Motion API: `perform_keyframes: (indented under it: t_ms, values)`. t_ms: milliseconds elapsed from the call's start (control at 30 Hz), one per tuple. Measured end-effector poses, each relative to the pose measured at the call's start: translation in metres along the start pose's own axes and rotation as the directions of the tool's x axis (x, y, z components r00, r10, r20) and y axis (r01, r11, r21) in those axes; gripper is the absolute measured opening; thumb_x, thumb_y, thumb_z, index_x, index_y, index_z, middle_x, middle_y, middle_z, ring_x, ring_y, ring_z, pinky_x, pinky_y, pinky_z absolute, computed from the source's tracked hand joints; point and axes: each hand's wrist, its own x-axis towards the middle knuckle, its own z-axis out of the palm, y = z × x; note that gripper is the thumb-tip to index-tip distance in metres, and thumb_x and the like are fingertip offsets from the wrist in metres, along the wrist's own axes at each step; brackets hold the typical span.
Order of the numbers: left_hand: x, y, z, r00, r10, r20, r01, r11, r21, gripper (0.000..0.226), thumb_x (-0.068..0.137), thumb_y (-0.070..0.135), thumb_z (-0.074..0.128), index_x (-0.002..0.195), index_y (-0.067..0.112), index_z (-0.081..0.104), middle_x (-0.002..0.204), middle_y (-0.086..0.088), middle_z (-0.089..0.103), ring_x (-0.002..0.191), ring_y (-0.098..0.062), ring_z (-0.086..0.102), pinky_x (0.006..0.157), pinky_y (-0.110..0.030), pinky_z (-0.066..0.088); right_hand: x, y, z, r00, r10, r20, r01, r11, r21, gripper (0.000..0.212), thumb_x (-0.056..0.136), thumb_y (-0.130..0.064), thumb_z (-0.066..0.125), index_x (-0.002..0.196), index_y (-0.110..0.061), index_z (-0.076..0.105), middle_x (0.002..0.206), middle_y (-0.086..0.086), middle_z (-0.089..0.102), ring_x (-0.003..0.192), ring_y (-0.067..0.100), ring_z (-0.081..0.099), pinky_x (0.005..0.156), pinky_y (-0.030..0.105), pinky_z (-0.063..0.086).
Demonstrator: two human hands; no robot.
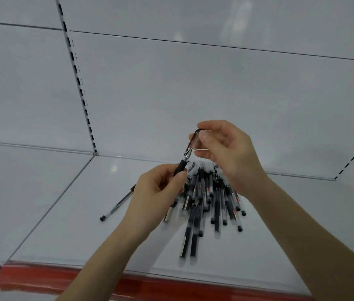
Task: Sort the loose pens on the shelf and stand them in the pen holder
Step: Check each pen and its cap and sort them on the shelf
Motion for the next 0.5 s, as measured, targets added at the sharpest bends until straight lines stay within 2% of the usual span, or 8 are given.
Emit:
perform_keyframes:
  t_ms: [133, 267, 400, 500]
  values:
    - [-0.002, 0.003, -0.002, 1.0, 0.018, 0.017, -0.019, 0.999, 0.03, 0.023, 0.089, 0.01, 0.054, 0.081, 0.029, 0.064, 0.066, -0.011, 0.05, 0.052, -0.012, 0.039, 0.045, -0.016, 0.034, -0.006, 0.004, 0.004, 0.998, 0.026, 0.049, -0.025, 0.999, -0.032, 0.016, 0.09, -0.005, 0.053, 0.094, -0.018, 0.061, 0.088, 0.006, 0.069, 0.075, 0.007, 0.066, 0.071, 0.02, 0.056]
    - [-0.003, 0.002, -0.004, 0.998, 0.057, -0.028, -0.054, 0.996, 0.076, 0.025, 0.086, 0.007, 0.058, 0.082, 0.032, 0.064, 0.056, 0.006, 0.051, 0.051, -0.006, 0.044, 0.047, -0.014, 0.038, -0.009, 0.008, 0.005, 1.0, 0.021, 0.017, -0.021, 1.0, -0.007, 0.013, 0.089, -0.006, 0.055, 0.092, -0.016, 0.063, 0.072, -0.004, 0.069, 0.068, 0.005, 0.067, 0.068, 0.02, 0.056]
    - [-0.003, -0.004, -0.002, 0.992, 0.083, -0.094, -0.071, 0.99, 0.124, 0.031, 0.084, 0.004, 0.059, 0.077, 0.034, 0.062, 0.053, 0.016, 0.058, 0.049, -0.002, 0.049, 0.049, -0.011, 0.041, -0.01, 0.013, 0.009, 0.999, -0.029, -0.021, 0.029, 0.999, -0.028, 0.013, 0.088, -0.003, 0.057, 0.088, -0.015, 0.063, 0.063, -0.006, 0.068, 0.062, 0.004, 0.066, 0.063, 0.017, 0.054]
    - [-0.003, -0.008, 0.0, 0.987, 0.1, -0.127, -0.079, 0.983, 0.165, 0.032, 0.084, 0.003, 0.06, 0.078, 0.034, 0.062, 0.056, 0.012, 0.059, 0.051, 0.0, 0.052, 0.052, -0.009, 0.042, -0.014, 0.018, 0.014, 0.997, -0.064, -0.032, 0.063, 0.997, -0.048, 0.015, 0.088, -0.002, 0.056, 0.087, -0.016, 0.062, 0.062, -0.009, 0.068, 0.063, 0.003, 0.066, 0.063, 0.014, 0.052]
